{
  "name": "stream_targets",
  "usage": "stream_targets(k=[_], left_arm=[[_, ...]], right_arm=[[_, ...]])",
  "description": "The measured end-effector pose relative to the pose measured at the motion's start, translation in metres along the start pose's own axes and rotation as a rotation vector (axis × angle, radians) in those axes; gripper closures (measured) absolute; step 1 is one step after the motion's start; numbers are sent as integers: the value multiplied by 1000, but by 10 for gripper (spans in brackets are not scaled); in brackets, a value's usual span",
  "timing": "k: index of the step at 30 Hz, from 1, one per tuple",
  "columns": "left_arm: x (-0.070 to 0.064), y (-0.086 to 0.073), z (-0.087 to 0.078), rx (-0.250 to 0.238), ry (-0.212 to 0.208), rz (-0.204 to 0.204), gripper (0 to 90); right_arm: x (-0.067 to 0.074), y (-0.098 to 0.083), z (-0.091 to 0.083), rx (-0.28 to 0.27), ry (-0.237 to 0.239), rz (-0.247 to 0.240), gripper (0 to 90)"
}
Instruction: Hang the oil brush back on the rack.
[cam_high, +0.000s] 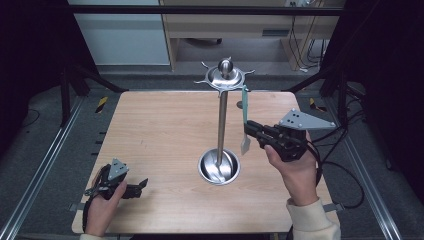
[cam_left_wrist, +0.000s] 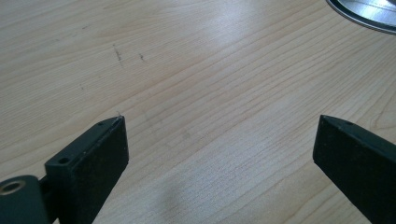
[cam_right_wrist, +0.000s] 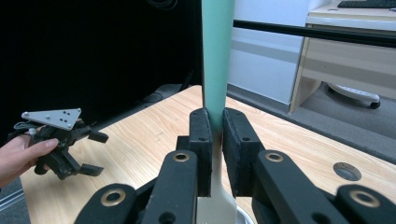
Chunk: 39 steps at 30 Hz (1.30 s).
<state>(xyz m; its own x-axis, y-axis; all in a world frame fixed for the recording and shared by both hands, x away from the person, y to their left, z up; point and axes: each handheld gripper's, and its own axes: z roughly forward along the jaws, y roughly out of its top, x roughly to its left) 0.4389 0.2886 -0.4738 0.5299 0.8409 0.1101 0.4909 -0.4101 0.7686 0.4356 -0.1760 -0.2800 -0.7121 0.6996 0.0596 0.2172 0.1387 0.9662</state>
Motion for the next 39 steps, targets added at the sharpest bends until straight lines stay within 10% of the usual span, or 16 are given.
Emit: stream_targets(k=[28, 39], left_arm=[[1, 0, -1, -8, 7, -8, 31], [1, 0, -2, -10, 11, -8, 31]], right_arm=[[-8, 7, 0, 59, -29, -23, 757], [-21, 15, -31, 59, -196, -34, 377]])
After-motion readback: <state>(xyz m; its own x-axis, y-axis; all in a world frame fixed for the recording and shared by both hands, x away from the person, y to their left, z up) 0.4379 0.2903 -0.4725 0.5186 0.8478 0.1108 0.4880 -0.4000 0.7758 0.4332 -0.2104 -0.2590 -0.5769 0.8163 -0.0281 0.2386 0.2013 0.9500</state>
